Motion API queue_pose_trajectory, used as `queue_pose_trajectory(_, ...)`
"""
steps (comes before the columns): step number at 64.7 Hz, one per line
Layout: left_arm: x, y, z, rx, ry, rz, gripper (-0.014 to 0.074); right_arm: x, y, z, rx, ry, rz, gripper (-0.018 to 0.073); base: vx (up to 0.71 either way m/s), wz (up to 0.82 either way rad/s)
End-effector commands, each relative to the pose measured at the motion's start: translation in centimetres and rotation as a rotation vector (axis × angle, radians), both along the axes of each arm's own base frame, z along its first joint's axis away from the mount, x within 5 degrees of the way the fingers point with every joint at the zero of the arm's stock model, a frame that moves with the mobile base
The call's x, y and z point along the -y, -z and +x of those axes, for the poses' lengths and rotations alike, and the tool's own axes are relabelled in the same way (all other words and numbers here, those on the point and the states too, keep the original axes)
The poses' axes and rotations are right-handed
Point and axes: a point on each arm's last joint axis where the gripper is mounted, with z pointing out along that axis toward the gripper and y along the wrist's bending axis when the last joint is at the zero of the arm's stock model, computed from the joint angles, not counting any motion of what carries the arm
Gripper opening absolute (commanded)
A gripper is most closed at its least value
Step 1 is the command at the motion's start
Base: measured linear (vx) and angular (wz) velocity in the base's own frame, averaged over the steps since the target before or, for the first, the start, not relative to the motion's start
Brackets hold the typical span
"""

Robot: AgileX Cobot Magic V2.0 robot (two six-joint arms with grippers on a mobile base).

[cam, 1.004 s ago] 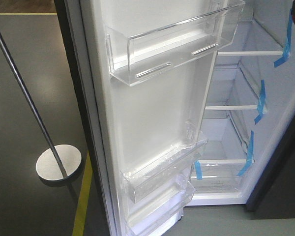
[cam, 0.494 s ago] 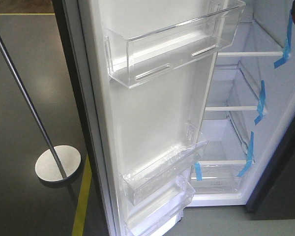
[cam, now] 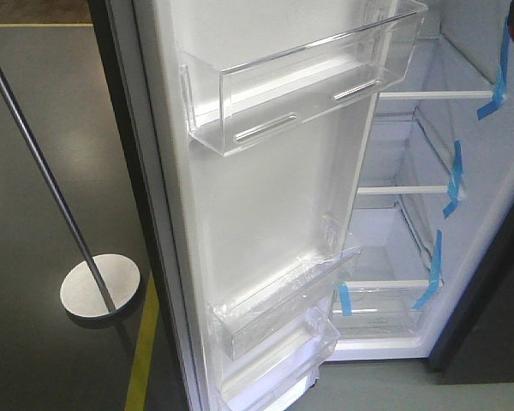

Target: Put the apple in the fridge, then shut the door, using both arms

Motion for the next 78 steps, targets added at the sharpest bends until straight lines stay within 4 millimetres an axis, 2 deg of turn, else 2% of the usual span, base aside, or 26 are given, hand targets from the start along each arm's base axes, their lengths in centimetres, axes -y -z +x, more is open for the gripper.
queue_pose_trajectory(1,0.08,-1.33,-0.14,0.107,0.009,-0.007,-0.0006,0.07,-2.25,-0.84,0.137,0.006,0.000,0.0186,0.00,0.00)
queue_pose_trajectory(78,0.08,-1.33,-0.14,0.107,0.009,-0.007,-0.0006,0.07,-2.25,-0.84,0.137,0.006,0.000,0.0186,0.00,0.00)
